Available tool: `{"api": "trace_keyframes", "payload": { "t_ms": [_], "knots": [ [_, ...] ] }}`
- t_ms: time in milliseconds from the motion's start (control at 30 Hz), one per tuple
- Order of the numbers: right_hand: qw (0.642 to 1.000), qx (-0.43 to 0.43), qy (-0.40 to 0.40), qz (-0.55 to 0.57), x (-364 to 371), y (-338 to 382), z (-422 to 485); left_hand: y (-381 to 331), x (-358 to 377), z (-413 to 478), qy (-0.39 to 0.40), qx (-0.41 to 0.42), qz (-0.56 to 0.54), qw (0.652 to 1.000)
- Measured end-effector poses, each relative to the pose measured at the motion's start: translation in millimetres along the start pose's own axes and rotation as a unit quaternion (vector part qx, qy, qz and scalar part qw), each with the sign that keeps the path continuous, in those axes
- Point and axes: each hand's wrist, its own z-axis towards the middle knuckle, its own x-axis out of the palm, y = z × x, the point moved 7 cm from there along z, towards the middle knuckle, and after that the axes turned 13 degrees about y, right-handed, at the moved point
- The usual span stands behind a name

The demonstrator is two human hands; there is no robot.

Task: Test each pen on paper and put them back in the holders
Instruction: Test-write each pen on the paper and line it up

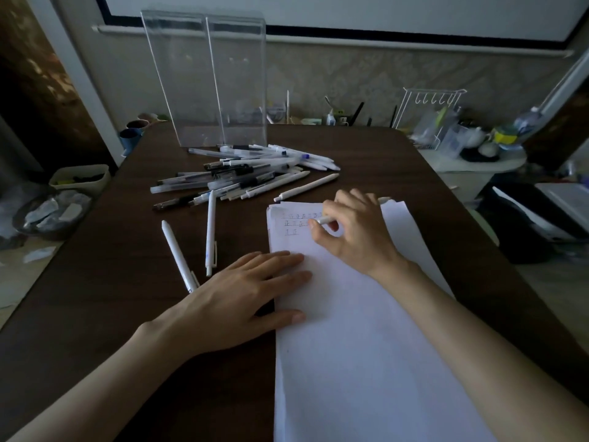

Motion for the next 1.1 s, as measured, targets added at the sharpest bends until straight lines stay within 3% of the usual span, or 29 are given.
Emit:
{"api": "trace_keyframes", "payload": {
  "t_ms": [133,233,367,500,667,833,1100],
  "knots": [
    [0.999,-0.050,0.000,0.022,2.5,2.6,1.2,-0.7,-2.6,-1.6,-0.009,-0.006,0.018,1.000],
    [0.990,-0.042,-0.071,0.113,-13.1,4.2,-0.2,-1.3,-3.6,-1.9,-0.017,-0.020,0.038,0.999],
    [0.947,0.070,-0.113,0.293,-29.4,-8.2,-2.3,3.3,-1.9,-0.9,-0.022,-0.048,0.025,0.998],
    [0.856,0.227,0.001,0.465,0.5,-16.9,-3.3,3.6,-1.6,-0.4,-0.019,-0.050,0.033,0.998],
    [0.881,0.206,0.106,0.412,20.7,-8.5,4.2,2.1,-3.0,-0.8,-0.022,-0.053,0.038,0.998],
    [0.863,0.279,0.064,0.416,24.9,-17.9,16.3,-3.5,-4.2,6.5,-0.031,-0.049,0.020,0.998],
    [0.880,0.233,0.073,0.408,27.2,-9.5,17.7,-0.2,1.0,9.6,-0.038,-0.050,0.004,0.998]
  ]
}}
